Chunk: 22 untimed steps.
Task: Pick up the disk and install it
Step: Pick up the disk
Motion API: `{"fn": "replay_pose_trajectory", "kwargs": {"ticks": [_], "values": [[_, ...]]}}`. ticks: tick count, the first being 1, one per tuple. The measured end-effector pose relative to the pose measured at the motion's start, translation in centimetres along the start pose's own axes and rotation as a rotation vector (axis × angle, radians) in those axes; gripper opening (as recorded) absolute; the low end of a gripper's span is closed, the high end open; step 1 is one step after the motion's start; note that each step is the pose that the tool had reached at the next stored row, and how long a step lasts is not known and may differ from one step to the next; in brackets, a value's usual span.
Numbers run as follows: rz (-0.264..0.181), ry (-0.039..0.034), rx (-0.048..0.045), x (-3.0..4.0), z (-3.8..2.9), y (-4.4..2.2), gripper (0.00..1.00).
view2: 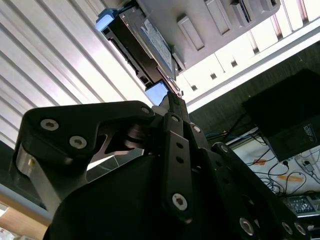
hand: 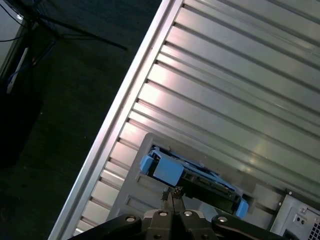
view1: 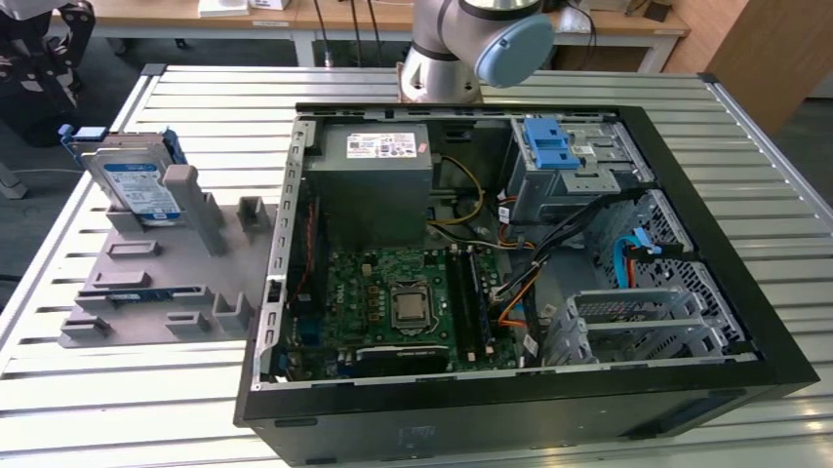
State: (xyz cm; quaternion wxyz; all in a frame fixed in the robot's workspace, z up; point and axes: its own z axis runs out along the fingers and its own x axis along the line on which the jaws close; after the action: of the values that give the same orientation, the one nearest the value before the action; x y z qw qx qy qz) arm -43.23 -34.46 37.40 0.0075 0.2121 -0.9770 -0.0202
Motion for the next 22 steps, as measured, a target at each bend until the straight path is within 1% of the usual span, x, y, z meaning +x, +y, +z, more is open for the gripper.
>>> {"fn": "replay_pose_trajectory", "kwargs": {"ticks": [22], "values": [[-0.079, 0.0034, 0.0005, 0.0, 0.0, 0.0, 0.11]]}}
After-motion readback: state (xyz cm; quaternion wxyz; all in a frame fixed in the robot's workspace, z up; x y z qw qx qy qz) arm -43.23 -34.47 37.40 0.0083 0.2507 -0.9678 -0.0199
